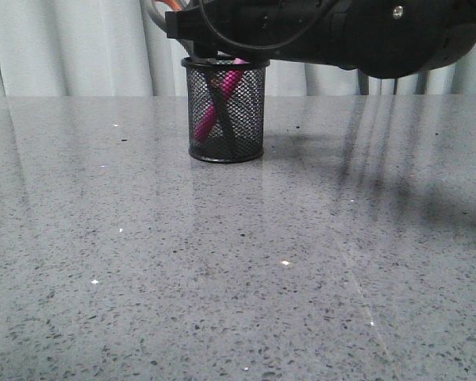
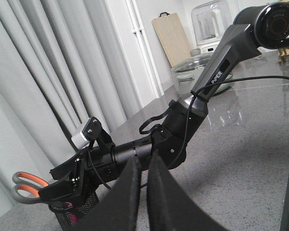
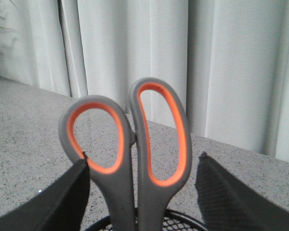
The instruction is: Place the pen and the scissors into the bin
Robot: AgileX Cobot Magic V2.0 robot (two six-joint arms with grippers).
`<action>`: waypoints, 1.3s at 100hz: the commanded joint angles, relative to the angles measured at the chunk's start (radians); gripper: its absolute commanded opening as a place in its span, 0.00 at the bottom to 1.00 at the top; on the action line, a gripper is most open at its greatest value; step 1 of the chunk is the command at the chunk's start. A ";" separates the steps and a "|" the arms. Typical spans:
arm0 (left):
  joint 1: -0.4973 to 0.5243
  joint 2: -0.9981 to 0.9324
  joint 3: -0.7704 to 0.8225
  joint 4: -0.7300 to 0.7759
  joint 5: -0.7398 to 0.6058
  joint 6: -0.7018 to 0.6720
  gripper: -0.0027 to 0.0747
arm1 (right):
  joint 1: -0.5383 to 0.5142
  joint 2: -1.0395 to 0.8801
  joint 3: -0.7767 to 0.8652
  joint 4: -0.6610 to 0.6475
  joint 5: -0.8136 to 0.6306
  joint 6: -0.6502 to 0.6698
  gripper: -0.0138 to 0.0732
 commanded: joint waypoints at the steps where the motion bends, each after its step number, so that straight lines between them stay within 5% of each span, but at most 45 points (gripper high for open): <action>1: -0.010 0.015 -0.024 -0.054 -0.032 -0.012 0.04 | -0.006 -0.063 -0.019 0.005 -0.032 -0.014 0.67; 55: -0.010 0.013 -0.024 -0.117 -0.201 -0.012 0.04 | 0.001 -0.277 -0.005 0.005 0.056 -0.014 0.65; 67: -0.010 0.013 -0.017 -0.129 -0.334 -0.012 0.04 | 0.027 -0.390 0.038 0.003 0.184 -0.014 0.43; 79: -0.010 0.013 0.031 -0.222 -0.453 -0.012 0.04 | 0.036 -0.528 0.105 -0.007 0.354 -0.014 0.07; 110: -0.010 0.013 0.215 -0.565 -0.624 -0.012 0.04 | 0.020 -1.003 0.399 -0.014 0.505 -0.021 0.08; 130: -0.010 0.013 0.293 -0.578 -0.578 -0.012 0.04 | -0.033 -1.291 0.556 -0.058 0.657 -0.021 0.08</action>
